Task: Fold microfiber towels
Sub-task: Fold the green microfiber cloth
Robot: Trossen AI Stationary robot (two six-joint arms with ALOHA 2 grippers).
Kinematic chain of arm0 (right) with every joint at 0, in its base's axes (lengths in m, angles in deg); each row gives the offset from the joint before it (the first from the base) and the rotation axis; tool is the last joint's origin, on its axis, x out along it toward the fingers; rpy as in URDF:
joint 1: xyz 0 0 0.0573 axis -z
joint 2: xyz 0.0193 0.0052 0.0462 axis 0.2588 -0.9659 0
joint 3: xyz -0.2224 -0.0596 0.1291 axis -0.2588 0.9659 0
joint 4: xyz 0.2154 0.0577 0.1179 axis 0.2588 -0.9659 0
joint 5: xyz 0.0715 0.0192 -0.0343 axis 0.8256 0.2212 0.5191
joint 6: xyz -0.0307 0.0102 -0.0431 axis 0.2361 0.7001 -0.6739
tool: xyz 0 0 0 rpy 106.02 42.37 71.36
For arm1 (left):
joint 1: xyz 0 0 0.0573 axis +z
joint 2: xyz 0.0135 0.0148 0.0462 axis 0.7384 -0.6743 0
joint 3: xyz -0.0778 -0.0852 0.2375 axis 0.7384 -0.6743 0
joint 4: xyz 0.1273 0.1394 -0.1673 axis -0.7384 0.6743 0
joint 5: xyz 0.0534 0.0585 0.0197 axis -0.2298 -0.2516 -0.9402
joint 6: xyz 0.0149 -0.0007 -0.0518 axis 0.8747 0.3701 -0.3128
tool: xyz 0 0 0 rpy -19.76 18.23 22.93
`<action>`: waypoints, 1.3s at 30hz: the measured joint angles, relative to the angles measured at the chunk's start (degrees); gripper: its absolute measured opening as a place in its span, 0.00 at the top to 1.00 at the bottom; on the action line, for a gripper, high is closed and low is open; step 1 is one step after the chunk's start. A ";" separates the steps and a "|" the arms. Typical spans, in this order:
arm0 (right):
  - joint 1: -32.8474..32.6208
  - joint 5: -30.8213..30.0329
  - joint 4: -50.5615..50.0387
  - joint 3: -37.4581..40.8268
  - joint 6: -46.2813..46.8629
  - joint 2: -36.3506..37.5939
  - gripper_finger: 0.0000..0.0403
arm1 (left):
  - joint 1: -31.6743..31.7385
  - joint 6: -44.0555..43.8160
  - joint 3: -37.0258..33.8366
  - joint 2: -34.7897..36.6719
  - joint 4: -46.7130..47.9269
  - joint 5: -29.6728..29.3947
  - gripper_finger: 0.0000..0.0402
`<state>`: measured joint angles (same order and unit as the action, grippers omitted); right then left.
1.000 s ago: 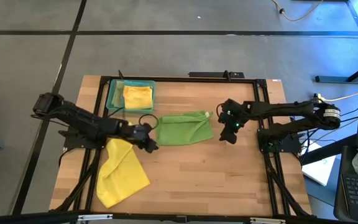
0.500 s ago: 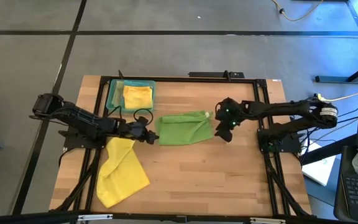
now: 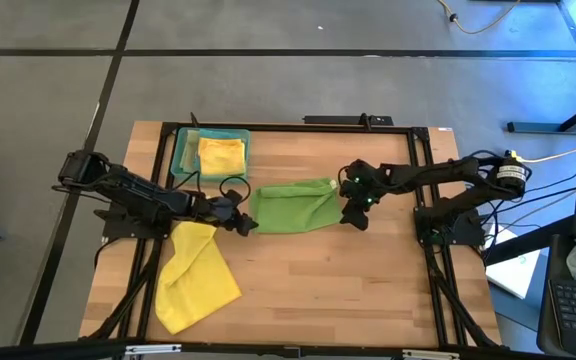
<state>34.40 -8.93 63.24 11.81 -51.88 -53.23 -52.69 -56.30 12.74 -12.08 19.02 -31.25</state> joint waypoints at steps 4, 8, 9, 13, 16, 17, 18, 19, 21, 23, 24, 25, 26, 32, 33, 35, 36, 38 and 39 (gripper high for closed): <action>0.00 -0.72 1.29 -0.02 0.20 -0.72 0.50 | 0.06 2.39 0.01 0.00 0.06 1.52 0.66; -0.02 -0.72 1.65 -0.02 1.50 -2.47 0.50 | 0.01 5.32 0.01 0.00 0.12 3.11 0.66; -0.04 -0.72 1.96 -0.02 1.68 -2.82 0.50 | -0.12 6.00 0.01 0.00 0.14 3.54 0.66; -0.04 -0.48 2.98 -0.01 2.53 -3.94 0.50 | -0.38 8.03 -0.01 0.00 0.25 3.58 0.66; -0.04 -0.43 4.31 0.00 2.99 -4.36 0.50 | -0.13 8.44 0.01 -0.02 0.39 2.41 0.66; -0.04 -0.39 4.93 -0.02 3.00 -4.44 0.50 | 0.01 8.49 0.00 -0.35 0.30 2.38 0.66; -0.04 -0.39 5.32 -0.02 3.04 -4.47 0.50 | 0.15 8.48 0.01 -0.85 0.24 2.40 0.66; -0.04 -0.37 5.67 -0.02 3.02 -4.46 0.50 | 0.24 8.47 -0.02 -1.25 0.48 2.44 0.66; -0.04 -0.23 6.10 -0.02 3.02 -4.46 0.50 | 0.22 8.47 -0.01 -2.21 -0.20 2.49 0.66; -0.04 0.39 6.05 -0.01 3.02 -4.46 0.50 | 0.01 8.50 -0.02 -3.24 -0.26 2.43 0.66; -0.04 0.59 6.05 -0.01 3.02 -4.46 0.50 | -0.17 8.52 -0.02 -3.66 -0.66 2.07 0.66; -0.04 0.65 6.02 -0.02 3.03 -4.46 0.50 | -0.39 8.52 -0.02 -4.12 -1.62 1.37 0.66; -0.04 0.79 5.99 -0.02 3.20 -4.46 0.50 | -0.47 8.60 -0.02 -4.57 -2.74 0.68 0.66; -0.05 1.14 6.02 -0.02 4.50 -4.47 0.50 | -0.62 9.69 0.01 -8.02 -8.37 -0.28 0.66; -0.07 1.14 6.01 -0.02 4.50 -4.46 0.50 | -0.63 9.37 0.01 -8.88 -9.09 0.09 0.66; -0.07 1.14 5.99 -0.02 4.59 -4.46 0.50 | -0.76 8.23 0.01 -10.51 -11.12 0.63 0.66; -0.07 1.14 5.99 -0.02 4.64 -4.46 0.50 | -0.86 8.07 0.01 -11.29 -12.11 1.06 0.66; -0.07 1.14 5.96 -0.02 4.66 -4.46 0.50 | -1.10 7.83 0.03 -12.63 -14.42 1.40 0.66; -0.07 1.16 5.96 -0.02 4.66 -4.46 0.50 | -1.13 7.26 0.05 -13.03 -15.02 1.44 0.66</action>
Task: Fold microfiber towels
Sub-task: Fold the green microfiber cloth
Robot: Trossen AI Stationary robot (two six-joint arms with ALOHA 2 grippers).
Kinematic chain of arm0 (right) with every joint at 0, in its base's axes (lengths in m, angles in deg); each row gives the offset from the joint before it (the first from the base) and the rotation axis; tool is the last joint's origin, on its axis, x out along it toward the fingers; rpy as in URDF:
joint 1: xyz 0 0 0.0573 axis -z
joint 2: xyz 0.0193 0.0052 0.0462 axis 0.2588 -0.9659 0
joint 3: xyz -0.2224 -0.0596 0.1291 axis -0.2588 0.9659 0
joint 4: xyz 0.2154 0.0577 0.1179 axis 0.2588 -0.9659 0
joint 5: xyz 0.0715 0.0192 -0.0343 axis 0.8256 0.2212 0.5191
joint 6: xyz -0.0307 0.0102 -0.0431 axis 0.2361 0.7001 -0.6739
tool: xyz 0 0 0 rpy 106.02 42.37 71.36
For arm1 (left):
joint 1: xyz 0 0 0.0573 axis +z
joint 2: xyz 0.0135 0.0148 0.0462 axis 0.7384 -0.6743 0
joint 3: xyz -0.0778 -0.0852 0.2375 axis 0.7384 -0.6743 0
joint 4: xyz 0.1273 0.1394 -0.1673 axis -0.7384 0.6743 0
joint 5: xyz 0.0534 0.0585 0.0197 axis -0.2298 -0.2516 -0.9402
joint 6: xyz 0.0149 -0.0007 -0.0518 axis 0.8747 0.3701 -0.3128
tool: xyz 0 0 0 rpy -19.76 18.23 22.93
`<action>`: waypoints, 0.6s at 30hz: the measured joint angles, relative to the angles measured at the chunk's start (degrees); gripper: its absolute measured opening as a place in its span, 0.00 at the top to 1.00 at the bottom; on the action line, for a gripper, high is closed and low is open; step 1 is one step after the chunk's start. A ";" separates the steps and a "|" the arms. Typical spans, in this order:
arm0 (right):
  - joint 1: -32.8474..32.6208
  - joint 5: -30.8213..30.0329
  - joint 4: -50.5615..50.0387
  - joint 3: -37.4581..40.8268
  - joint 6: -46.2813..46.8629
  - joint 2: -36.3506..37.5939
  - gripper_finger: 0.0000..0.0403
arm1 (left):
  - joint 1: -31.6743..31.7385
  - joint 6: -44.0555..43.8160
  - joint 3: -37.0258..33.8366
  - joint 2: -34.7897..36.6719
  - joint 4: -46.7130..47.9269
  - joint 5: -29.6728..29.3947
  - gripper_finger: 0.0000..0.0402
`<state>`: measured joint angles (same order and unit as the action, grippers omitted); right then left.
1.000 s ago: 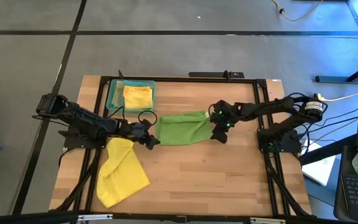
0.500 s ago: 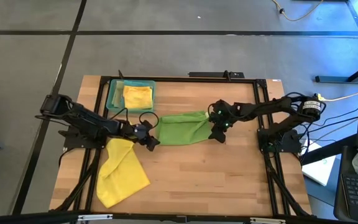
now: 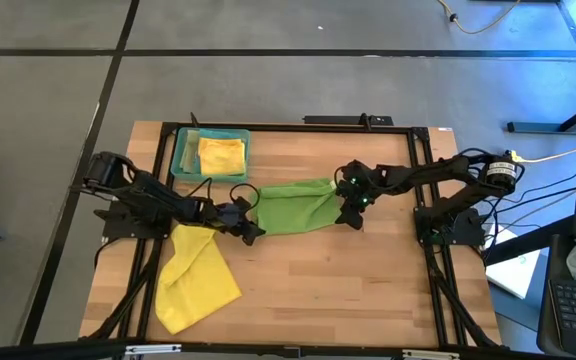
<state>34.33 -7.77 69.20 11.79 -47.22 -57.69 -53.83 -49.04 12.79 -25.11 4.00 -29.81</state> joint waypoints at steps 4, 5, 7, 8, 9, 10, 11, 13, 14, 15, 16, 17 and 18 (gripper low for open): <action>0.00 0.00 -0.02 0.00 -0.14 0.00 0.55 | 0.05 -0.75 0.00 -0.50 -0.04 -0.02 0.67; 0.00 -0.02 -0.02 0.00 -0.21 0.00 0.58 | 0.05 -0.74 0.00 -0.50 -0.10 -0.02 0.67; 0.00 -0.15 -0.02 0.00 -0.36 0.00 0.64 | 0.05 -0.75 0.00 -0.50 -0.05 -0.02 0.67; 0.00 -0.50 -0.02 0.00 -0.42 0.00 0.67 | 0.05 -0.75 0.00 -0.50 -0.07 -0.02 0.67; 0.00 -0.87 -0.04 0.00 -0.42 0.00 0.71 | 0.02 -0.73 0.00 -0.50 -0.05 -0.02 0.67; 0.00 -1.36 -0.04 0.00 -0.44 0.00 0.75 | -0.16 -0.75 0.00 -0.50 -0.05 -0.02 0.67; 0.00 -1.85 -0.06 0.00 -0.47 0.00 0.79 | -0.29 -0.73 0.00 -0.50 -0.05 -0.06 0.67; 0.00 -1.99 -0.09 0.00 -0.65 0.00 0.87 | -0.78 -0.46 0.00 -0.50 -0.09 -0.04 0.69; 0.00 -2.00 -0.12 0.00 -0.70 0.00 0.92 | -1.11 -0.33 0.00 -0.50 -0.22 -0.05 0.71; 0.00 -2.00 -0.28 0.00 -0.72 -0.01 0.95 | -1.40 -0.30 0.00 -0.50 -0.60 -0.04 0.73; 0.00 -1.99 -0.62 0.00 -0.70 0.00 0.97 | -1.71 -0.29 0.00 -0.50 -1.25 -0.05 0.76; 0.00 -1.92 -1.13 0.00 -0.63 0.00 0.98 | -2.05 -0.29 0.01 -0.44 -2.05 -0.12 0.80; 0.00 -1.49 -1.79 0.00 -0.52 0.00 0.98 | -2.38 -0.29 0.02 -0.32 -2.90 -0.39 0.84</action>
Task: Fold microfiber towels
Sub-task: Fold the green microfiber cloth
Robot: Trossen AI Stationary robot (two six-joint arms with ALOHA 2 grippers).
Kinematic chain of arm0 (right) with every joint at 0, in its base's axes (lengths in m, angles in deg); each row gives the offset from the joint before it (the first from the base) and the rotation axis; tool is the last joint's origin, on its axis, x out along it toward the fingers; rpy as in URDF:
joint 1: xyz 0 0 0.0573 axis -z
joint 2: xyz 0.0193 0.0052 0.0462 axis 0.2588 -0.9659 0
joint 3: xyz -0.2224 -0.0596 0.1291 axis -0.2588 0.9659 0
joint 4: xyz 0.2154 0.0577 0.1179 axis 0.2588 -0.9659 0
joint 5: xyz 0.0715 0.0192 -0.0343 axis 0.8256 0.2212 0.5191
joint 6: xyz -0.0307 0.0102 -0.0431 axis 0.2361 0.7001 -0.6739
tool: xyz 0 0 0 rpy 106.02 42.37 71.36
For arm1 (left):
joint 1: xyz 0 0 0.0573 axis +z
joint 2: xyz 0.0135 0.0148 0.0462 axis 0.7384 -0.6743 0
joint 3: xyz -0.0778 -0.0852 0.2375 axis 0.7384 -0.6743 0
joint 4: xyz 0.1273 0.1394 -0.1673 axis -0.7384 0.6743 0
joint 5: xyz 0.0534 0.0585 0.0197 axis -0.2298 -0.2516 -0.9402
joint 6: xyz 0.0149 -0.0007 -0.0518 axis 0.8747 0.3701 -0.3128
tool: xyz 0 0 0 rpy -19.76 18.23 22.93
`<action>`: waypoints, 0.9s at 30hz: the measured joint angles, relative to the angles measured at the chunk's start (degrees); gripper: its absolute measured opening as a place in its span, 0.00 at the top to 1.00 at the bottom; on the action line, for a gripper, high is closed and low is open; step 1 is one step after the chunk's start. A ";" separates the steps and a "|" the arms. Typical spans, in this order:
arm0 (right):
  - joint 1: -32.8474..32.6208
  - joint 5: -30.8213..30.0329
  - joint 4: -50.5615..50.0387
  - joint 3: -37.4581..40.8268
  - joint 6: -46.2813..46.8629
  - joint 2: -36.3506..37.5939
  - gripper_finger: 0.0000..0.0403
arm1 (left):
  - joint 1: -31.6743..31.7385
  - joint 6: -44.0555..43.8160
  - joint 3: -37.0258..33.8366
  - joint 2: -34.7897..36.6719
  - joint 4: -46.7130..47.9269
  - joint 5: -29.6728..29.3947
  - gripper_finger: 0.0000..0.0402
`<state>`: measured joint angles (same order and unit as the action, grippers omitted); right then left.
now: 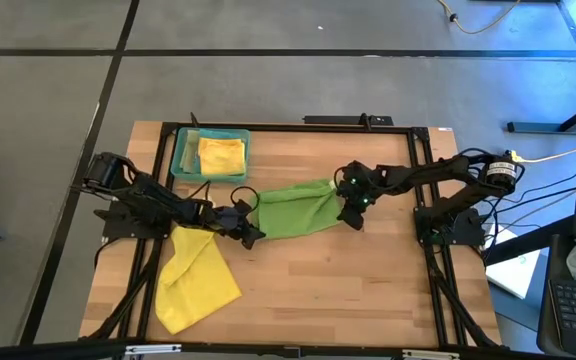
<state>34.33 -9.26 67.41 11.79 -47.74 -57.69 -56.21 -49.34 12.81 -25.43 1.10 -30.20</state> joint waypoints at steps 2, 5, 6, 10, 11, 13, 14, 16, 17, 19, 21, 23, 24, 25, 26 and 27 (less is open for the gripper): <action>0.00 2.37 -0.92 0.00 0.14 0.00 0.98 | -0.72 -0.04 0.00 0.51 -1.82 -0.60 0.93; 0.00 8.82 -1.75 0.02 2.61 0.75 0.99 | -1.61 -0.98 0.00 2.50 -3.35 -1.51 0.98; 0.00 11.31 -1.84 0.02 3.90 1.47 0.99 | -1.84 -1.63 0.03 3.38 -3.66 -1.68 0.98; -0.02 21.04 -2.93 0.02 9.99 6.85 0.99 | -3.44 -2.39 0.07 9.38 -3.63 -2.17 1.00; -0.02 23.09 -2.78 0.02 11.80 8.82 0.99 | -3.92 -2.29 0.07 11.06 -3.16 -2.60 1.00; -0.02 26.66 -1.75 0.01 15.54 13.12 0.98 | -4.62 -1.07 0.07 14.97 -2.04 -3.34 1.00; -0.02 28.21 -0.84 0.00 17.55 15.40 0.97 | -4.79 -0.30 0.07 16.96 -1.42 -3.77 1.00; -0.03 29.66 1.52 0.00 22.04 20.13 0.96 | -4.95 1.58 0.07 21.02 0.93 -4.74 1.00; -0.02 29.49 2.74 -0.02 24.07 22.55 0.96 | -4.95 2.70 0.07 23.12 2.42 -5.20 1.00; -0.02 28.09 5.16 -0.04 27.24 27.09 0.96 | -4.95 4.79 0.07 27.19 5.01 -7.13 1.00; -0.02 25.21 6.22 -0.06 29.62 31.20 0.98 | -4.93 7.21 0.07 31.19 8.25 -9.66 1.00; -0.02 21.17 6.35 -0.07 30.51 35.07 0.99 | -4.93 10.13 0.07 34.75 10.18 -11.82 1.00; -0.02 19.00 6.20 -0.20 30.44 36.80 0.99 | -4.93 11.85 0.07 36.32 10.86 -12.63 1.00; -0.05 16.69 6.20 -0.31 30.30 38.43 0.98 | -4.93 13.55 0.07 37.74 11.51 -13.33 1.00; -0.16 14.54 6.16 -0.31 30.30 39.84 0.98 | -4.93 15.49 0.07 38.92 11.81 -13.94 1.00; -0.38 12.35 6.16 -0.33 30.16 41.10 0.98 | -4.93 17.67 0.07 40.03 12.33 -14.32 1.00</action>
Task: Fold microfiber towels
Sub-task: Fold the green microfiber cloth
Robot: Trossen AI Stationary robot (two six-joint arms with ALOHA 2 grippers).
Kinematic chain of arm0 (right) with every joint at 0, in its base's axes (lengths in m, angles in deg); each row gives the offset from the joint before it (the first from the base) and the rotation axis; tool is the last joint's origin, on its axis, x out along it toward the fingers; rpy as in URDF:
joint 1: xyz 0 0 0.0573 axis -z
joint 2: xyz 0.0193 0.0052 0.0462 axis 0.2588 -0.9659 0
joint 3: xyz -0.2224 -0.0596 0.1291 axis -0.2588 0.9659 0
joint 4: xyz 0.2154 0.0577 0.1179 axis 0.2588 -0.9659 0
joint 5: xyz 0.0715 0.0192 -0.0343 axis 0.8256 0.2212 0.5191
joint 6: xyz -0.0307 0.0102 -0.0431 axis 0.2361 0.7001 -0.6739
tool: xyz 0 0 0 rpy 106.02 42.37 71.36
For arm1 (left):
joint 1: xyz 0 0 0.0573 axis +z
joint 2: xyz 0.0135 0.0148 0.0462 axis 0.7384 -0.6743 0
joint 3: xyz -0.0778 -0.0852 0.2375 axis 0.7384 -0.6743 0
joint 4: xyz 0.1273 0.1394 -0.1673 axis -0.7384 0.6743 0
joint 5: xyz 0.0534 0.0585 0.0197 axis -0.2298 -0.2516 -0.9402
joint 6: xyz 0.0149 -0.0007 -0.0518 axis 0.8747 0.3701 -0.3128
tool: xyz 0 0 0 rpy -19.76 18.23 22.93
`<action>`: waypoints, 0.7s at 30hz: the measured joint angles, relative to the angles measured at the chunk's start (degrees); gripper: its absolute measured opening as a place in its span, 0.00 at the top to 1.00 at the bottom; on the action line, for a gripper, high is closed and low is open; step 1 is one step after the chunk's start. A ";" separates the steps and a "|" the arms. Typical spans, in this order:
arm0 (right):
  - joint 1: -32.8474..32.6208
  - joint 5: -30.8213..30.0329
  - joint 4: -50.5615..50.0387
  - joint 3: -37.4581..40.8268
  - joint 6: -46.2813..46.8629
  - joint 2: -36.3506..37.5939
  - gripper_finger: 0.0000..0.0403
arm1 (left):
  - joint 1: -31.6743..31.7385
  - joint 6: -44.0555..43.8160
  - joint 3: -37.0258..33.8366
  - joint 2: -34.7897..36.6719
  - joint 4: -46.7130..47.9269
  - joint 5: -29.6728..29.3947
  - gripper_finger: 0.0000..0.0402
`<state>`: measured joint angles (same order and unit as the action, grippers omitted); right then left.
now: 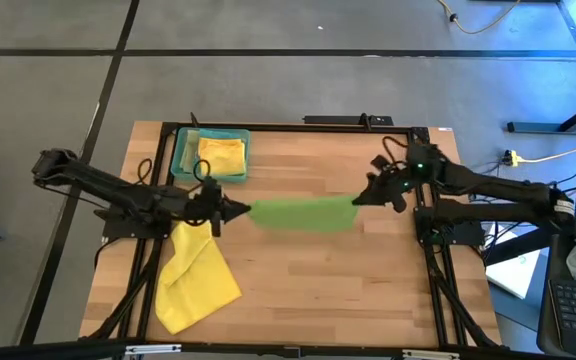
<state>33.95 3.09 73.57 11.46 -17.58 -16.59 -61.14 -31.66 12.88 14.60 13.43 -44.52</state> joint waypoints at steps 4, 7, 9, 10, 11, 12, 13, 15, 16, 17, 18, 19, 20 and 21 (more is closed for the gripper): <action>-0.19 -5.94 -1.84 0.00 -3.63 3.28 0.99 | 0.01 8.40 0.00 3.05 3.44 -2.25 1.00; -0.19 -7.68 -5.66 -0.02 -9.82 3.76 0.99 | 0.04 12.30 0.00 3.88 8.01 -5.06 1.00; -0.19 -8.18 -8.16 -0.02 -15.10 3.30 0.98 | 0.40 12.80 0.00 3.70 10.70 -7.23 1.00; -0.20 -8.84 -9.31 -0.04 -17.42 2.82 0.97 | 0.64 12.80 0.00 3.47 11.49 -8.27 1.00; -0.19 -9.77 -10.91 -0.04 -18.81 2.30 0.96 | 0.89 12.68 0.00 3.08 11.90 -9.37 1.00; -0.19 -10.50 -12.18 -0.02 -19.76 1.57 0.96 | 1.13 12.70 0.00 2.63 12.16 -10.20 1.00; -0.19 -11.06 -12.63 -0.02 -20.98 0.80 0.96 | 1.27 13.20 0.00 2.26 12.35 -11.00 1.00; -0.19 -11.34 -12.98 -0.02 -22.50 -1.03 0.96 | 1.28 15.41 0.00 1.57 12.34 -12.16 1.00; -0.19 -11.44 -12.96 -0.02 -23.58 -2.03 0.97 | 1.27 16.99 0.00 1.03 12.50 -12.99 1.00; -0.19 -11.66 -12.83 -0.02 -24.63 -3.12 0.97 | 1.27 18.89 -0.02 0.54 12.90 -13.91 1.00; -0.19 -12.46 -12.47 -0.02 -25.92 -4.26 0.98 | 1.32 20.75 -0.02 -0.06 12.91 -14.82 1.00; -0.19 -13.35 -12.25 -0.02 -27.38 -5.33 0.98 | 1.61 22.61 -0.02 -0.59 12.73 -15.46 1.00; -0.16 -14.58 -12.00 -0.02 -29.16 -6.28 0.98 | 2.13 23.92 -0.02 -1.07 12.75 -15.84 1.00; -0.02 -15.79 -11.60 -0.02 -31.23 -7.15 0.99 | 2.92 24.73 -0.02 -1.54 12.75 -15.94 1.00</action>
<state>33.93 -12.70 61.97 11.44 -48.81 -23.74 -58.22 -6.93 12.86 13.06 26.18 -60.45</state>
